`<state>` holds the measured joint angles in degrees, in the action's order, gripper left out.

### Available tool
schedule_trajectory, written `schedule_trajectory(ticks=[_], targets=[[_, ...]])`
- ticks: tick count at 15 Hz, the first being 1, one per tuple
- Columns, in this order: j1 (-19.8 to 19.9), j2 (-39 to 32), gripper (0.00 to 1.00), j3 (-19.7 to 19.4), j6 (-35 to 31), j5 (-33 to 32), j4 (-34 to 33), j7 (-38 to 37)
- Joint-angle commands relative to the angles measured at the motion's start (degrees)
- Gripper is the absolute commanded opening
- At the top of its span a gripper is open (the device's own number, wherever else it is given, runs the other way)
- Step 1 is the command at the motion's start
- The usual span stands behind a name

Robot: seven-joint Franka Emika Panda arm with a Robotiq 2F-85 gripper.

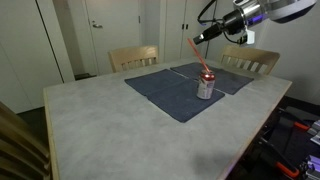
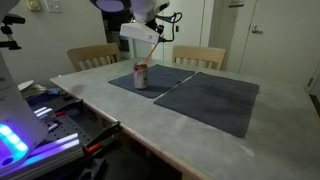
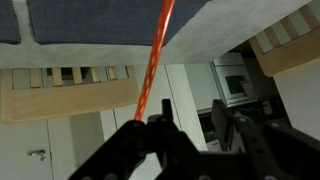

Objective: Put the straw inside the can

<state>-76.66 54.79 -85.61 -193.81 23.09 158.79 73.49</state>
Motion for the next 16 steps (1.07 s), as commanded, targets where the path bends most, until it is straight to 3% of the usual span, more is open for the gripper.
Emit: schedule_trajectory(ticks=[1, 4, 12, 16], targets=[[-0.18, 0.62, 0.77, -0.12, -0.61, 0.97, 0.25, 2.08], [-0.06, 0.53, 0.93, -0.02, -0.53, 1.05, 0.25, 2.16], [0.37, -1.15, 0.91, 0.88, 0.35, 0.92, 0.25, 1.37], [1.59, -11.55, 1.00, 6.14, 0.55, 2.91, 0.26, -0.96]])
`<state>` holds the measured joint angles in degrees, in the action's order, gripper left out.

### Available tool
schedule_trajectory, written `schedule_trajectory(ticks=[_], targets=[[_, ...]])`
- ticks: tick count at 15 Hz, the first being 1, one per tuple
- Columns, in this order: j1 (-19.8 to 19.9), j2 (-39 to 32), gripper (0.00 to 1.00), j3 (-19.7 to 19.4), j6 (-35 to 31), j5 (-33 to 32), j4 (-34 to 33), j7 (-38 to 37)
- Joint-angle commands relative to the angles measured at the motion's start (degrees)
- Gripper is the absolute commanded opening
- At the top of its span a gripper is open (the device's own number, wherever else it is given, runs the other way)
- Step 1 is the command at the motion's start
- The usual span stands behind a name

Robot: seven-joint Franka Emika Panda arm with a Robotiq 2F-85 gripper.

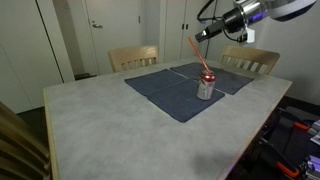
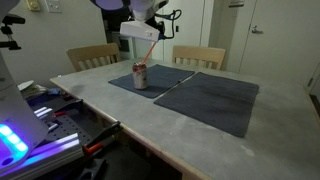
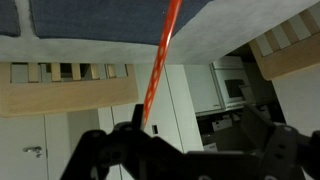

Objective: Put the straw inside the can

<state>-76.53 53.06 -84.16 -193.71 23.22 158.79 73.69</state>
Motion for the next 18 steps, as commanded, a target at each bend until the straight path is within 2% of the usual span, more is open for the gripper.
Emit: schedule_trajectory(ticks=[1, 5, 6, 9, 10, 13, 14, 15, 18], targets=[[2.13, -11.84, 1.00, 6.27, 0.87, 3.11, 0.21, -1.45], [7.52, -21.68, 1.00, 16.93, 3.26, 7.01, 0.04, -3.13], [9.78, -24.21, 1.00, 20.36, 4.22, 7.85, 0.07, -3.59], [20.01, -31.52, 1.00, 33.26, 9.90, 9.04, -0.32, -6.00], [24.98, -33.73, 1.00, 36.38, 12.76, -1.80, -0.04, -15.48], [36.95, -36.42, 1.00, 47.22, 22.67, -13.94, -2.58, -23.81], [40.66, -36.01, 1.00, 50.80, 27.04, -15.70, -3.42, -23.53], [45.10, -35.01, 1.00, 54.66, 32.04, -20.40, -4.19, -25.96], [54.56, -32.57, 1.00, 65.01, 45.91, -24.96, -7.40, -24.52]])
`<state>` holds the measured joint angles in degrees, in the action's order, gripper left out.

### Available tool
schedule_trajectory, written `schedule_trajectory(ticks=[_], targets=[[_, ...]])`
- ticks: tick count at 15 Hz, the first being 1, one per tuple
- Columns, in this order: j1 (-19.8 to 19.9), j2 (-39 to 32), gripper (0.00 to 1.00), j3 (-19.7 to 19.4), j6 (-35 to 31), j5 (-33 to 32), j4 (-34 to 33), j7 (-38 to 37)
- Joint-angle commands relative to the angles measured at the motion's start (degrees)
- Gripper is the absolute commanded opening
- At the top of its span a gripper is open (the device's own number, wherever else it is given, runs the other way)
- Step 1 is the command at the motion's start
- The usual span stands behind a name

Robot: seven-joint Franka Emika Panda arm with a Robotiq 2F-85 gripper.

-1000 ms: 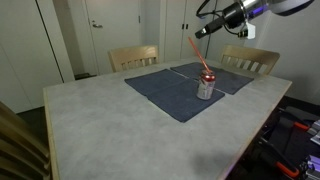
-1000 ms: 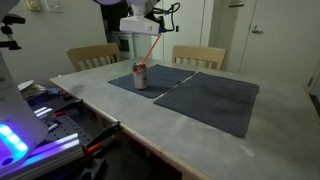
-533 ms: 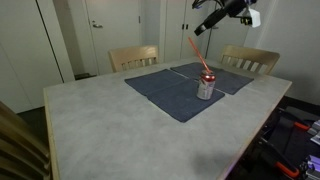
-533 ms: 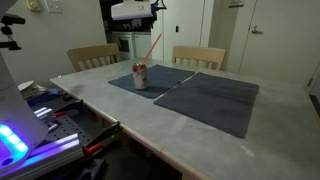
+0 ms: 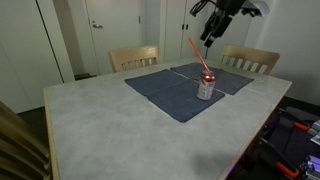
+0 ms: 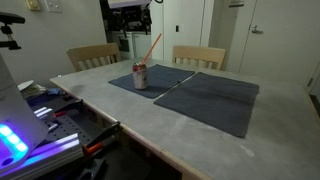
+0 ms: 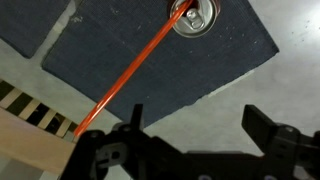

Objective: Put the straw inside the can

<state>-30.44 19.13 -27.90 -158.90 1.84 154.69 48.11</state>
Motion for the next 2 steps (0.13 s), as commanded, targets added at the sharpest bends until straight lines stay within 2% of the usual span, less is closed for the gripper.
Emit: schedule_trajectory(ticks=[1, 2], targets=[[10.61, 2.09, 1.00, 11.25, 15.72, -4.76, -4.79, 1.92], [11.94, 3.03, 1.00, 13.14, 19.98, -5.22, -6.24, 3.69]])
